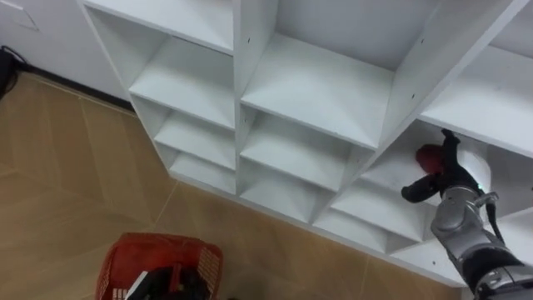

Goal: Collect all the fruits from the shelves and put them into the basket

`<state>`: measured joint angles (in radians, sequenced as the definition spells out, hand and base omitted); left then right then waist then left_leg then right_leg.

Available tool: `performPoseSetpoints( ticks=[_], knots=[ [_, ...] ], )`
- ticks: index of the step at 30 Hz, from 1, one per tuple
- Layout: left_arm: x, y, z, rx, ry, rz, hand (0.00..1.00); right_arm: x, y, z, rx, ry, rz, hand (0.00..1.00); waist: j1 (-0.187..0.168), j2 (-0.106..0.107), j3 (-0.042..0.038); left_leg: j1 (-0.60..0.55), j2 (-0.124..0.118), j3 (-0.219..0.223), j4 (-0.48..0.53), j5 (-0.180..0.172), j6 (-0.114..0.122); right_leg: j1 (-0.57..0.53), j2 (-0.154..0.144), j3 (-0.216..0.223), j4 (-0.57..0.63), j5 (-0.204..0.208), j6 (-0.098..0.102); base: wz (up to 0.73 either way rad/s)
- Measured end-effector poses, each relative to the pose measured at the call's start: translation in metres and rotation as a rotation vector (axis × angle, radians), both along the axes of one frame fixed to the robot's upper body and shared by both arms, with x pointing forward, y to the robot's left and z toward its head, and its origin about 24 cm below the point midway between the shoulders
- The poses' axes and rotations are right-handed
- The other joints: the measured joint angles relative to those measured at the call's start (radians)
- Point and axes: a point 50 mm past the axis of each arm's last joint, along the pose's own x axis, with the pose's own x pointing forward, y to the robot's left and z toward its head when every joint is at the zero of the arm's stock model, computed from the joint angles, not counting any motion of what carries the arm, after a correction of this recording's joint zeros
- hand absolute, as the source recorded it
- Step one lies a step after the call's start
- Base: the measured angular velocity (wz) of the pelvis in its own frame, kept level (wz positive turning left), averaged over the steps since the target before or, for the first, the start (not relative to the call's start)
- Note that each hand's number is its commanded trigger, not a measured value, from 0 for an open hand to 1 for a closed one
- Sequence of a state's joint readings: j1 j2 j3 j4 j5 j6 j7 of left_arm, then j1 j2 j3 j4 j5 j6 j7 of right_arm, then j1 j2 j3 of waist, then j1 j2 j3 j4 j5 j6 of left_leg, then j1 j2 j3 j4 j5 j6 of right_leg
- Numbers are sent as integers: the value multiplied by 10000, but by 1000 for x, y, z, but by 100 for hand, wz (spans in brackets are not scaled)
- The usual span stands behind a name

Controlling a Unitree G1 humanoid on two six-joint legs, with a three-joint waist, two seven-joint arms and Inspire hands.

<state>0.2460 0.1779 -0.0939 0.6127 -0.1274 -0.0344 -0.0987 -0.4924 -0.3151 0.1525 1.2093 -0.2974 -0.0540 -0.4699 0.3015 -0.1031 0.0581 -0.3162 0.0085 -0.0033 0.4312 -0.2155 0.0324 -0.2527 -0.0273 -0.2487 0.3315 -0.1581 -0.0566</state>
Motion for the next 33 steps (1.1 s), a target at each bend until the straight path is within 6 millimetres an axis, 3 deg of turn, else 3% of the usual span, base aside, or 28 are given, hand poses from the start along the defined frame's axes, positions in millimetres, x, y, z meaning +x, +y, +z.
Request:
performPoseSetpoints(
  ticks=[4, 11, 24, 33],
  knots=[
    [1, -4, -1, -132, 65, -124, 100, -1, -9, 4, -163, -131, -284, 0, -9, 114, -14, -66, -4, 48, -5, 14, 15, -85, -39, -10, 166, -11, 6, 2],
    [8, -15, -5, -262, 251, -637, 100, 6, -17, 18, -789, -815, -535, 0, -519, 158, -10, -407, -148, -74, -15, 134, 29, -504, -240, -181, 532, -194, -4, 9],
    [23, -18, -5, -266, 238, -870, 100, 27, -16, 43, -799, -1875, -720, 0, -672, 156, -7, -1008, -147, -14, 21, 159, 44, -1214, -323, -279, 674, -198, -13, 0],
    [28, -17, -4, -177, 287, -923, 100, 30, -16, 46, -798, -1920, -807, 0, -714, 115, 23, -1295, -195, 246, -19, 214, 119, -1644, -460, -258, 859, -201, -8, -5]
  ],
)
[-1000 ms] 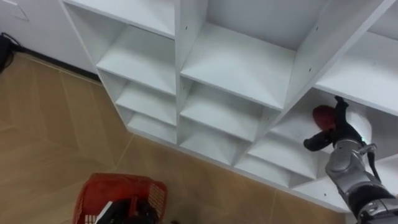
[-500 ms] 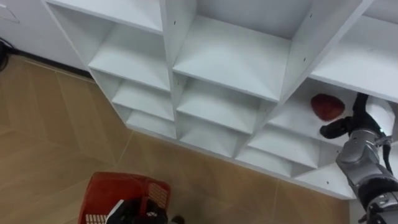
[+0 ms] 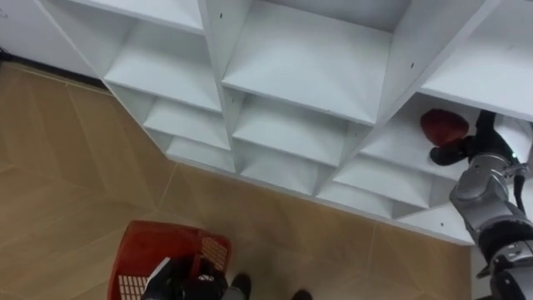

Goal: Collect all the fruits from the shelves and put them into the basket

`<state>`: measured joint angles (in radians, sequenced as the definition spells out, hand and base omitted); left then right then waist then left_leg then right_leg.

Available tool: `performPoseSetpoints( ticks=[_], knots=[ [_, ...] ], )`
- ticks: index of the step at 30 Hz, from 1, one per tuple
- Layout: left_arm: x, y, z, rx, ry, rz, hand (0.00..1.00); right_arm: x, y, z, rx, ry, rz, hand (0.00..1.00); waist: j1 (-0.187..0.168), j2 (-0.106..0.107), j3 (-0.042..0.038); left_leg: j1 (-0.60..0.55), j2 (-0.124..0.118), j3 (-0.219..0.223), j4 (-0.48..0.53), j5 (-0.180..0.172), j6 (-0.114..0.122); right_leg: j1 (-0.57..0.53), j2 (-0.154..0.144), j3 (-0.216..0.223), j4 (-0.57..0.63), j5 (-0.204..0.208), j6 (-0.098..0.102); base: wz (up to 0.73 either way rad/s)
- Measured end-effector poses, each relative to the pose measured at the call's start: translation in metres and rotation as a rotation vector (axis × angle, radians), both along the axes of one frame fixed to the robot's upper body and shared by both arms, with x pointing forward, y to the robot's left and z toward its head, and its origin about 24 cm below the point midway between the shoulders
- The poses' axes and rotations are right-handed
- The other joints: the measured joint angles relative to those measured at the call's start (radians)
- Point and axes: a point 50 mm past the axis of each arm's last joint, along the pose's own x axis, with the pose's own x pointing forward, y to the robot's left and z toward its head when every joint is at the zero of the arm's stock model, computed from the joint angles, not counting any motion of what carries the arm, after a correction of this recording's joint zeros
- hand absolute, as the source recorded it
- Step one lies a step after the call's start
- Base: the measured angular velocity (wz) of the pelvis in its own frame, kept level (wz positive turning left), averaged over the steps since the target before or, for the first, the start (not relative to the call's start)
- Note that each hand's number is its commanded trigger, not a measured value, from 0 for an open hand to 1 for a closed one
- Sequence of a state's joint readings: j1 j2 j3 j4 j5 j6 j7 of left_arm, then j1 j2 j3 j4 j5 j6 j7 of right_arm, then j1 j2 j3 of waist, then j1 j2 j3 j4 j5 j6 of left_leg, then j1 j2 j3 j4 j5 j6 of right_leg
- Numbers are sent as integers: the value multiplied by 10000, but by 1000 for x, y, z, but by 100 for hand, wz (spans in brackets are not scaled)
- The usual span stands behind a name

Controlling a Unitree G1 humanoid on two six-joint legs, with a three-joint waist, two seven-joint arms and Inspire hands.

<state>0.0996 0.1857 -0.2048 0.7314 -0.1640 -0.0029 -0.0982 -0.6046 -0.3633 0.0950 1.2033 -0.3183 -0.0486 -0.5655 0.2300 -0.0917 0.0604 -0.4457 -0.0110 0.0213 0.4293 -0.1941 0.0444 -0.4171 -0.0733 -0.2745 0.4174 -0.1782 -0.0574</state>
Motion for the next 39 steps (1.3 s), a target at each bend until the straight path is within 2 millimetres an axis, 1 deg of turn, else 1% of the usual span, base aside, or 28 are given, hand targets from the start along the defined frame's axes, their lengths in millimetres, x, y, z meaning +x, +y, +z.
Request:
performPoseSetpoints(
  ticks=[1, 3, 6, 9, 12, 16, 19, 24, 29, 30, 31, 32, 37, 39],
  knots=[
    [1, 0, 0, 7, -5, 0, 100, 0, 0, 0, -2, -14, 4, 0, -1, -12, 7, 0, 0, 13, -2, 0, 0, 3, -1, 0, 2, 0, 0, 0],
    [3, 2, 0, 64, -7, -9, 100, 3, 1, 3, -3, -103, 28, 0, -5, -98, 67, -6, 0, 12, -43, 3, 0, 6, 2, -7, -9, -1, 1, 0],
    [6, 1, 0, 86, -31, -92, 100, 6, 2, 7, -11, -232, 43, 0, -7, -133, 103, -75, 1, 9, -33, 6, 3, -25, 1, -30, -38, 0, 3, 0],
    [11, -1, 2, 138, -128, -338, 100, 10, 3, 12, 15, -469, -9, 0, 3, -124, 113, -320, 8, 7, 18, 17, 16, -234, 2, -48, -24, 12, 10, 2],
    [14, -2, 4, 190, -205, -559, 100, 10, 2, 12, 265, -568, -147, 0, 44, -86, 141, -396, 8, 30, 9, 17, 18, -306, -5, -55, -22, 14, 18, 1],
    [17, -3, 5, 210, -267, -652, 100, 10, 3, 12, 367, -609, -173, 0, 48, -68, 152, -527, 8, 45, 10, 19, 21, -472, -15, -62, -1, 14, 19, 0],
    [19, -3, 5, 240, -292, -748, 100, 12, 2, 16, 416, -707, -203, 0, 18, -57, 157, -566, 11, 61, -40, 19, 21, -522, -17, -58, 21, 13, 19, 0],
    [23, -5, 7, 269, -397, -932, 100, 20, 3, 25, 557, -983, -168, 0, -1, -7, 193, -718, 7, 82, -4, 34, 36, -722, -51, -28, 141, 14, 18, -1],
    [26, -6, 8, 224, -453, -991, 100, 19, 0, 27, 499, -1005, -195, 0, 16, -1, 197, -798, -4, 86, -6, 62, 44, -796, -64, -37, 146, 15, 17, 0],
    [27, -6, 9, 203, -489, -1024, 100, 20, -2, 30, 442, -1072, -209, 26, 37, -1, 197, -857, -7, 89, -8, 81, 48, -860, -69, -36, 150, 19, 12, 0],
    [28, -7, 9, 195, -505, -1037, 100, 20, -3, 31, 413, -1115, -215, 93, 39, -2, 198, -882, -8, 92, -12, 93, 49, -892, -73, -40, 152, 25, 6, 0],
    [29, -7, 10, 192, -520, -1049, 100, 21, -4, 32, 396, -1146, -225, 100, 36, -2, 198, -905, -8, 92, -14, 101, 48, -913, -74, -46, 151, 30, 2, 0],
    [32, -8, 10, 171, -574, -1068, 100, 21, -4, 31, 514, -1058, -99, 100, 64, 2, 200, -870, -18, 96, -126, 154, 39, -921, -80, -41, 124, 34, -5, 0],
    [35, -9, 11, 153, -636, -1086, 100, 19, -5, 28, 671, -914, -144, 100, 122, 34, 221, -848, -28, 97, -177, 196, 34, -923, -92, -45, 122, 43, -15, 0]
  ],
)
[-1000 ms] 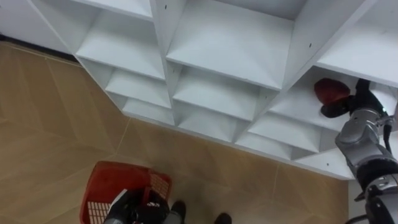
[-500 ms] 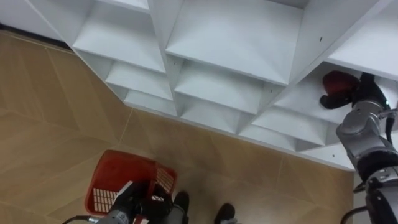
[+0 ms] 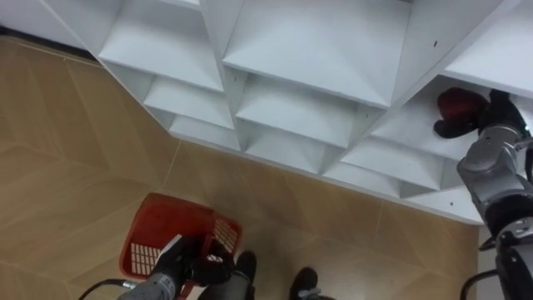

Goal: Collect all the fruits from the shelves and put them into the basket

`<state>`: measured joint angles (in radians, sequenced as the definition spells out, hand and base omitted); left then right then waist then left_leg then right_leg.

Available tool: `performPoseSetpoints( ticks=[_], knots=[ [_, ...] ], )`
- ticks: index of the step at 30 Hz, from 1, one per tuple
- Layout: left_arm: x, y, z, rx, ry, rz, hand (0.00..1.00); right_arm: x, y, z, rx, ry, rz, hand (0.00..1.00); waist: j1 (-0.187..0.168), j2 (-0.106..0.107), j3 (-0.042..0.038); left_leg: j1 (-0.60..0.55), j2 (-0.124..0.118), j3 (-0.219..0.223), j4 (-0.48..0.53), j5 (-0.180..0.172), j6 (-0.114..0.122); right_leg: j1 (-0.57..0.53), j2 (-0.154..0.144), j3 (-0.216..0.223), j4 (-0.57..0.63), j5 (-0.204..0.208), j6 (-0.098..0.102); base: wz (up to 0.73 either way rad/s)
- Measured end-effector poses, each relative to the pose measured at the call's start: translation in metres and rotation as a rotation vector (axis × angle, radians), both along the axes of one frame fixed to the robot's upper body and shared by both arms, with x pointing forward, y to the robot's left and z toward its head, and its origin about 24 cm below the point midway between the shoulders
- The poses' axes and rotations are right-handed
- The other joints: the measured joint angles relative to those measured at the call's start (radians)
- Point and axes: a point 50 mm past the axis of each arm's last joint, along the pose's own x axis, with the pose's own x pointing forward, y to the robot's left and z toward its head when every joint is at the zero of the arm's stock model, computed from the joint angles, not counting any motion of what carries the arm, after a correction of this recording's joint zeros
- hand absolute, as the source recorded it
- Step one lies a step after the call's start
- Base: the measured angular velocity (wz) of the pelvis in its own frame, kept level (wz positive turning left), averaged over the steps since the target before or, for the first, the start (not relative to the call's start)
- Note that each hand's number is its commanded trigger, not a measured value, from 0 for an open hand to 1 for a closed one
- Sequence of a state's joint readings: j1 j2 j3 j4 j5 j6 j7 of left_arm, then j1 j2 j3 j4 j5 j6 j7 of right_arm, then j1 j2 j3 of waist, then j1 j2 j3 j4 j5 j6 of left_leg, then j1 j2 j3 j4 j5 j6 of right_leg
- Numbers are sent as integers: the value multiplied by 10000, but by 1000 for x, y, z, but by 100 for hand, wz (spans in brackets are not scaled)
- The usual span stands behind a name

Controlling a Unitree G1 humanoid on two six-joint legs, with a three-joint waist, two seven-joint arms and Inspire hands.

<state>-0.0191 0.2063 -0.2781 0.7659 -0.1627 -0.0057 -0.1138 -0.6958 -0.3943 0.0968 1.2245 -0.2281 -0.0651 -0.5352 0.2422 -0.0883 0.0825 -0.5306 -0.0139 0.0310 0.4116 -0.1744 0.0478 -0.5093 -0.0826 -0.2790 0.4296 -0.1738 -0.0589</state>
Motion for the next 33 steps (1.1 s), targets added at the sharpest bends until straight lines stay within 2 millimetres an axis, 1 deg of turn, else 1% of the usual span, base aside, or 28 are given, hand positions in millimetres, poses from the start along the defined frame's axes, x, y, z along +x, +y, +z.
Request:
performPoseSetpoints(
  ticks=[3, 6, 23, 33],
  knots=[
    [3, -1, 1, -6, -71, -30, 100, -2, -2, -3, 50, 173, -105, 100, 107, 13, 8, -1, -1, 0, -34, 38, -15, -19, -3, -1, 6, 7, -12, 0],
    [3, -1, 1, -4, -61, -31, 100, -2, -5, -1, -51, 107, -189, 100, 147, 13, 8, -30, -13, 2, -119, 96, -34, -93, -13, 1, 11, 14, -24, 0],
    [4, -2, 2, -36, -108, -47, 100, 1, -7, 7, -219, -304, -278, 100, 120, 10, 9, -176, -22, 53, -246, 146, -50, -310, -25, 13, 11, 15, -39, 0],
    [12, -3, 6, -67, -306, -135, 100, 4, -4, 10, -99, -379, -237, 100, 77, -29, 23, -22, -12, 162, -355, 193, -61, -260, -27, 48, -30, 19, -43, -1]
  ],
)
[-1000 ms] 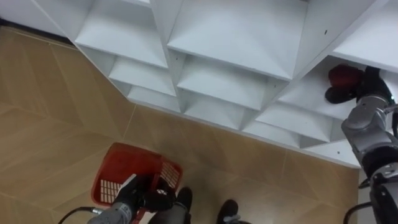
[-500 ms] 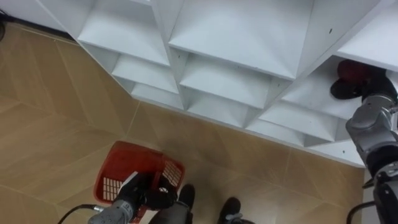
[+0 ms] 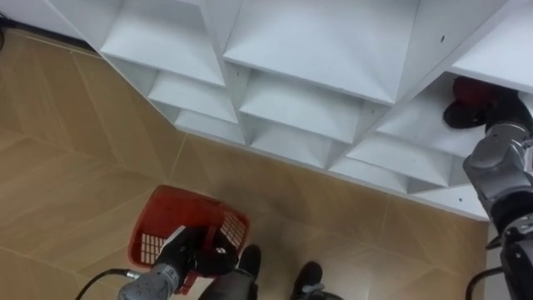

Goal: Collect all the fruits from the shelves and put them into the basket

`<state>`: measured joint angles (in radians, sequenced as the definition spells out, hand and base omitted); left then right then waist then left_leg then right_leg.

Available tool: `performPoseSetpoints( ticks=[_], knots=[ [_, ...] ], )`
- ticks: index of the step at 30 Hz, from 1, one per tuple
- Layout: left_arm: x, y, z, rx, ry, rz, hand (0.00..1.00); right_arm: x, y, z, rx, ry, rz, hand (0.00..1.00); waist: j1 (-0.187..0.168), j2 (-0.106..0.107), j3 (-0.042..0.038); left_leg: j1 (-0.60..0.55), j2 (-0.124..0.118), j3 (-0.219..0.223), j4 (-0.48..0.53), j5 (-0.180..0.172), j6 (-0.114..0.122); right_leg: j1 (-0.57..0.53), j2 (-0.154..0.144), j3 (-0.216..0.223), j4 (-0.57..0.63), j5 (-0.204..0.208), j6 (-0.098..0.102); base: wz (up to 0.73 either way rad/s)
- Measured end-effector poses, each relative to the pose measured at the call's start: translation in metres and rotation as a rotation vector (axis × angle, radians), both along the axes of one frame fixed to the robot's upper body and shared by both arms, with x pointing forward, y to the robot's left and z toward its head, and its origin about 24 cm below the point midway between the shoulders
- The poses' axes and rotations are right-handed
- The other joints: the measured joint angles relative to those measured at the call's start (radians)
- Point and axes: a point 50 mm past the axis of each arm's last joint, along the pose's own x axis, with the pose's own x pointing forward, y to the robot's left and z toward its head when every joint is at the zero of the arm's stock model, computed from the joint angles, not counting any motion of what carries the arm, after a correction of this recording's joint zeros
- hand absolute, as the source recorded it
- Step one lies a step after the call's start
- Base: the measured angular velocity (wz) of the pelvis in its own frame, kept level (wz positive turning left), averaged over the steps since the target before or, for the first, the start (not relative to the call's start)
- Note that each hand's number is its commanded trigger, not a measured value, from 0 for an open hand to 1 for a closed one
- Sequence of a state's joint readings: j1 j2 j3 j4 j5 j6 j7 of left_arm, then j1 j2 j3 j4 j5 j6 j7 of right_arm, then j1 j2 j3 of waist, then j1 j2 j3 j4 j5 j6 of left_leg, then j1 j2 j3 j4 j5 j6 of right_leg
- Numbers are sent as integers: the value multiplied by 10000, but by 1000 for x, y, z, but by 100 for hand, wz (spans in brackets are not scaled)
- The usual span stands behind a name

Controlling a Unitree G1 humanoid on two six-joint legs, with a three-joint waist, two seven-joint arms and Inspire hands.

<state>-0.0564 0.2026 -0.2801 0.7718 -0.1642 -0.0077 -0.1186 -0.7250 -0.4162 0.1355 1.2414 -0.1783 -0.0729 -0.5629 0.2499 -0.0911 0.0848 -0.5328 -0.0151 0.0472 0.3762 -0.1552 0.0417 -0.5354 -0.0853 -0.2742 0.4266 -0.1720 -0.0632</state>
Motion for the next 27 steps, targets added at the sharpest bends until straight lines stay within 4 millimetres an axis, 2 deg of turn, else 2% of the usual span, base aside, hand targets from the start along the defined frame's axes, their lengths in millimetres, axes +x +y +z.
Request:
performPoseSetpoints(
  ticks=[5, 10, 13, 15, 16, 17, 18, 21, 24, 27],
  knots=[
    [3, 0, 0, 28, 29, 11, 100, 0, 2, -3, 408, 91, 44, 100, -73, -21, 5, 371, 18, 78, -134, 14, 2, 415, 37, -3, -239, 2, 6, 0],
    [-1, 1, -2, 5, 151, 96, 100, -2, 13, -11, 956, 21, 445, 100, -374, -37, -24, 917, 34, 134, -205, 13, 3, 1151, 95, -59, -650, 34, 77, 3],
    [-2, 1, -3, 33, 225, 97, 100, -5, 22, -20, 1536, 11, 639, 100, -584, -25, -172, 1378, 54, 243, -422, 13, 3, 1684, 138, -157, -953, 60, 119, 7],
    [-8, -1, -8, 57, 478, 71, 100, -13, 34, -36, 1791, 289, 927, 100, -675, -13, -362, 1822, 71, 311, -510, 12, 3, 2217, 176, -216, -1200, 80, 150, 3],
    [-11, -1, -9, 25, 546, 88, 100, -17, 37, -41, 1879, 398, 1005, 100, -706, -10, -413, 1953, 71, 310, -515, 12, 3, 2377, 179, -236, -1251, 84, 156, 10],
    [-16, -3, -12, -74, 687, 161, 100, -24, 44, -52, 2092, 680, 1194, 100, -803, 11, -496, 2264, 71, 319, -580, 11, 2, 2750, 201, -284, -1437, 97, 177, 8],
    [-21, -4, -14, -160, 807, 216, 100, -32, 48, -63, 2298, 1006, 1312, 100, -825, 43, -546, 2583, 71, 323, -683, 8, 2, 3101, 227, -300, -1584, 108, 194, 6],
    [-25, -8, -15, -284, 877, 246, 100, -41, 57, -73, 2380, 1380, 1720, 100, -1008, 209, -698, 2965, 83, 328, -791, 0, 2, 3492, 259, -316, -1695, 124, 209, 1],
    [-30, -10, -17, -382, 972, 287, 100, -57, 66, -84, 2419, 1508, 2134, 100, -1181, 341, -789, 3568, 86, 350, -1140, -1, 3, 3975, 291, -321, -1782, 118, 215, 0],
    [-31, -15, -17, -497, 943, 326, 100, -73, 74, -99, 2609, 2098, 2466, 100, -1267, 346, -815, 4071, 87, 358, -1411, 1, 2, 4359, 310, -253, -1897, 96, 245, -4]
  ],
)
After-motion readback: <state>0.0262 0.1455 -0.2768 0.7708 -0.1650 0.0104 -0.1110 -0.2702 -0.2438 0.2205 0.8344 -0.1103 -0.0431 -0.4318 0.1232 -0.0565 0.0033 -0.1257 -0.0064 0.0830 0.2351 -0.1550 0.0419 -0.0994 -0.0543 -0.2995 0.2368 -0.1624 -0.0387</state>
